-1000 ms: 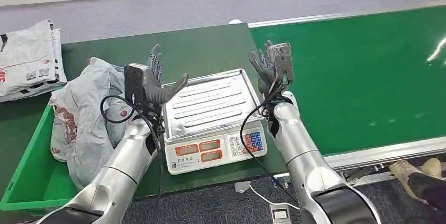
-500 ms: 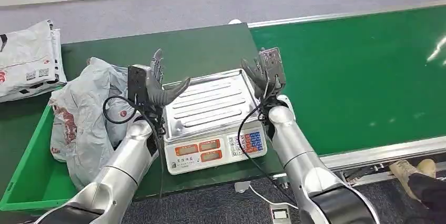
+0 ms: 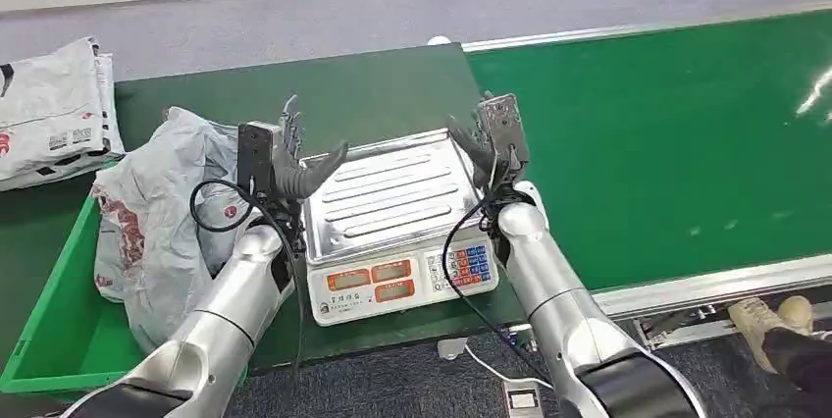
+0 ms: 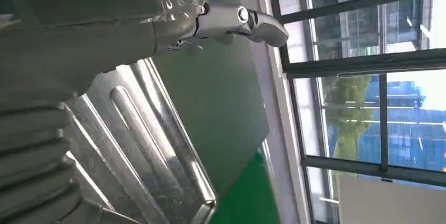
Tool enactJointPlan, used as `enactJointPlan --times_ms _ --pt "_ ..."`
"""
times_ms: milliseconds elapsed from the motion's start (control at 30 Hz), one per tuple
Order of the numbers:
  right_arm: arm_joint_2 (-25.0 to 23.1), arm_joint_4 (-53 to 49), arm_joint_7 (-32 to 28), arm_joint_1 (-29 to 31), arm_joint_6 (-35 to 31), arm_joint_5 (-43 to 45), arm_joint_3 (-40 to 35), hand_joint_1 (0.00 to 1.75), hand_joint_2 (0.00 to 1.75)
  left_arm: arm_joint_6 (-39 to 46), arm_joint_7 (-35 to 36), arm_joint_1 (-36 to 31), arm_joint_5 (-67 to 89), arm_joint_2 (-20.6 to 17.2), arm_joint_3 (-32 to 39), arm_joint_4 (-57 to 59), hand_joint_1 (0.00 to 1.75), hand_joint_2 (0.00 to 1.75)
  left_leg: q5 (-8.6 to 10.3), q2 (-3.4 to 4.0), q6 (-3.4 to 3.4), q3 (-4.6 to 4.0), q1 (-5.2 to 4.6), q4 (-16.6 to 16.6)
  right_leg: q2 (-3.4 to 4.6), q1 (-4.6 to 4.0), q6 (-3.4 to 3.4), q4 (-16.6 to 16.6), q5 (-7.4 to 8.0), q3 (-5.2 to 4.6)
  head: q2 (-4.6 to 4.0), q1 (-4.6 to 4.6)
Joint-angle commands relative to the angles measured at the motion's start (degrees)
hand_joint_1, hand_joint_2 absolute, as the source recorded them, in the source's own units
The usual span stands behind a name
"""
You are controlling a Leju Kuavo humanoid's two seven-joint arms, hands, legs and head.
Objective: Moved the parcel from conveyor to table for the left to box.
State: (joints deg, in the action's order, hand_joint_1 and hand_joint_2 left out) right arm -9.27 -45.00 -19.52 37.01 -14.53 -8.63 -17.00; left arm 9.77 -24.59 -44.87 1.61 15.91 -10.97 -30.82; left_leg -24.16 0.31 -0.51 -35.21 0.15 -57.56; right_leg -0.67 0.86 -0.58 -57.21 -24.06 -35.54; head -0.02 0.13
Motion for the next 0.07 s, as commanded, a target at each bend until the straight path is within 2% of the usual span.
enactJointPlan --times_ms 33,67 --pt "-1.14 0.98 2.05 4.37 -1.87 -0.82 -2.58 0.00 1.75 2.72 1.90 -3.90 0.64 -1.18 -1.70 3.21 0.00 1.75 -0.14 0.09 -0.04 0.19 0.08 -0.03 0.19 -0.07 0.09 0.01 -0.08 0.17 0.00 0.00" --pt "-1.19 1.02 2.49 4.65 -2.26 -1.27 -2.85 0.00 1.75 3.00 2.22 -4.03 0.58 -1.27 -1.45 3.20 0.00 1.75 -0.12 0.12 -0.03 0.07 0.06 -0.08 0.19 -0.06 0.07 -0.05 -0.05 0.05 0.00 0.02"
